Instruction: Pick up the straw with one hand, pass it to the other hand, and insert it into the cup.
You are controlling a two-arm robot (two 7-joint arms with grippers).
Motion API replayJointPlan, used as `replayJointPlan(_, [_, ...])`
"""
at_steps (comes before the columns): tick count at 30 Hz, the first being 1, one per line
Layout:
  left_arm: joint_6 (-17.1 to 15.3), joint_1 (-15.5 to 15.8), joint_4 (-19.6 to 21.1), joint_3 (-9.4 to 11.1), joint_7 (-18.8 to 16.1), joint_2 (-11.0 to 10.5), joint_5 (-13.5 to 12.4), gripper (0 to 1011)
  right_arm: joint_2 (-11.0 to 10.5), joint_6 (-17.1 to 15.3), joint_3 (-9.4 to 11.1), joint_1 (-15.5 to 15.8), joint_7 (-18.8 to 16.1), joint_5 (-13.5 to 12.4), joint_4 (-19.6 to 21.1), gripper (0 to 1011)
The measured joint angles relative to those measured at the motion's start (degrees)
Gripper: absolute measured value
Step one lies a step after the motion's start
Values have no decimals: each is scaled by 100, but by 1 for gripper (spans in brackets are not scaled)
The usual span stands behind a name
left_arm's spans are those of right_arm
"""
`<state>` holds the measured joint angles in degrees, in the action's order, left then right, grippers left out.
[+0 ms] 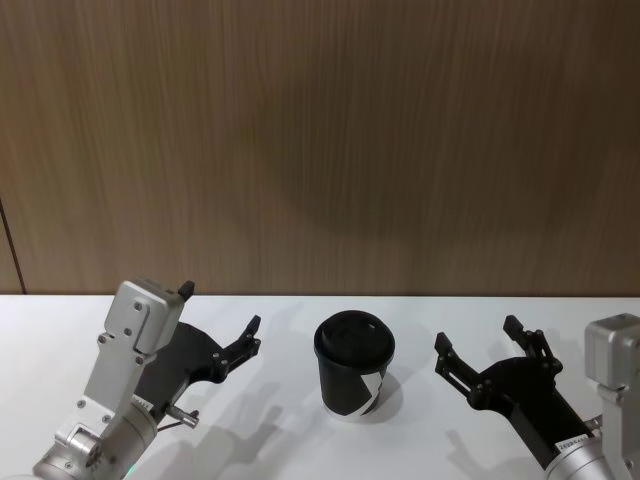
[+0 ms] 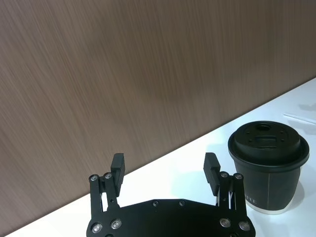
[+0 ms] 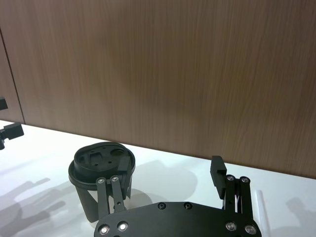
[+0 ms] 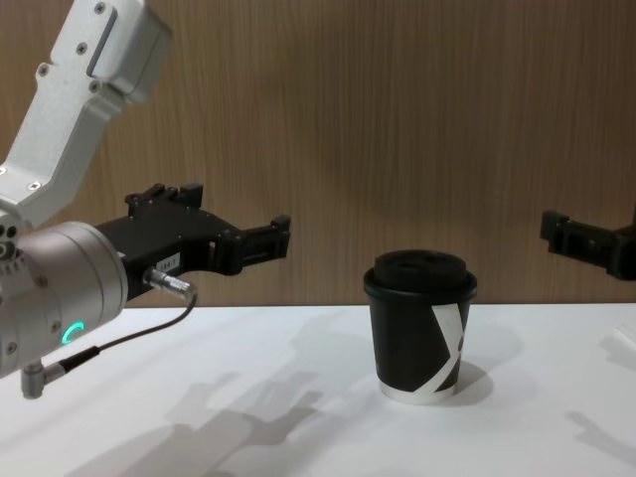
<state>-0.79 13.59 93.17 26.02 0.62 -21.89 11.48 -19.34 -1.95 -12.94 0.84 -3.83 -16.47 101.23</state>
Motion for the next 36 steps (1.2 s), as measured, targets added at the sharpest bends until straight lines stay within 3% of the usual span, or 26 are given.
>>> replayJointPlan(36, [0,0,0,0,0,0,0,1003,-27,-6,28,8,-8,10,0,1001])
